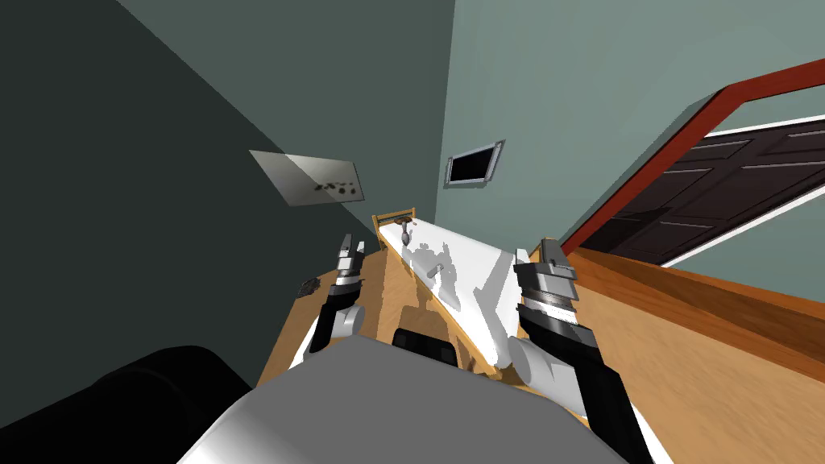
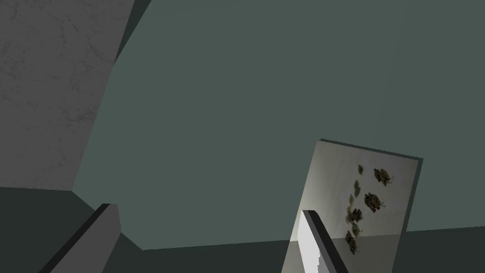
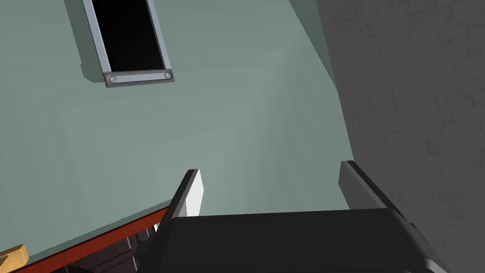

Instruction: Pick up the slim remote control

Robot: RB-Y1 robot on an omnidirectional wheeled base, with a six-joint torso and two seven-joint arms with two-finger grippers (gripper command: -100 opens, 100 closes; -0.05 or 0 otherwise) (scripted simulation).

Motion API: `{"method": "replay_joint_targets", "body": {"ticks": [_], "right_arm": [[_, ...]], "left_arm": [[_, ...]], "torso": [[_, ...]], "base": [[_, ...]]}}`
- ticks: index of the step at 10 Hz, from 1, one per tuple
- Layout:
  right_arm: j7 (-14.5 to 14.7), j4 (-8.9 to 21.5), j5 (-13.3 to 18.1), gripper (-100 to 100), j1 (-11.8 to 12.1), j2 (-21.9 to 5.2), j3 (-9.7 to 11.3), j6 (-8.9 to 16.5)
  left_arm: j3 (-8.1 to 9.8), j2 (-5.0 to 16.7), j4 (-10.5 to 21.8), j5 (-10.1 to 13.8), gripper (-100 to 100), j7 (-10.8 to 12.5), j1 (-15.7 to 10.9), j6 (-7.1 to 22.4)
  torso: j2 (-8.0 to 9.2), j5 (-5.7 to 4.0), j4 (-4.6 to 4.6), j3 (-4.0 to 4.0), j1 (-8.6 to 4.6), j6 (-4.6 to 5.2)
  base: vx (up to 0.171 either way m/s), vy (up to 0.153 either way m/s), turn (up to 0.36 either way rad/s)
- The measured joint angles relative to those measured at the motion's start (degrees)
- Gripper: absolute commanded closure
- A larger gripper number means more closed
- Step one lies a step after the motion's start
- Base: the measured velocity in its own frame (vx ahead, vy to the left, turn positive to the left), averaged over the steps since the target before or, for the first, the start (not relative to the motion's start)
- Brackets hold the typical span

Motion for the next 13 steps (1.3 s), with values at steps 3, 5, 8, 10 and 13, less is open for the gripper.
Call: {"method": "replay_joint_targets", "body": {"ticks": [3,5,8,10,13], "right_arm": [[1.2,-0.1,0.7,-100,1.4,-4.1,0.2,1.1],[2.6,0.0,1.7,-100,3.7,-7.5,0.1,1.8],[5.9,1.3,4.8,-100,6.6,-12.4,0.3,3.5],[8.3,2.4,7.7,-100,8.4,-16.1,0.0,5.0],[11.6,4.3,11.9,-100,10.8,-20.0,0.3,6.1]], "left_arm": [[0.00,0.0,0.0,0.0,0,0.0,0.0,0.0],[0.00,0.0,0.0,0.0,0,0.0,0.0,0.0],[0.00,0.0,0.0,0.0,0,0.0,0.0,0.0],[0.00,0.0,0.0,0.0,0,0.0,0.0,0.0],[0.00,0.0,0.0,0.0,0,0.0,0.0,0.0]], "torso": [[0.04,-0.02,0.01,0.03,-0.09,-0.01],[0.06,-0.02,0.01,0.04,-0.10,-0.01],[0.01,-0.01,0.00,0.00,-0.05,-0.01],[-0.06,-0.01,-0.01,-0.03,-0.02,-0.01],[-0.11,0.01,-0.02,-0.06,0.04,-0.01]], "base": [[-0.011,-0.016,0.115],[-0.012,-0.016,0.149],[0.002,-0.004,0.222],[0.021,0.010,0.234],[0.032,0.019,0.128]]}}
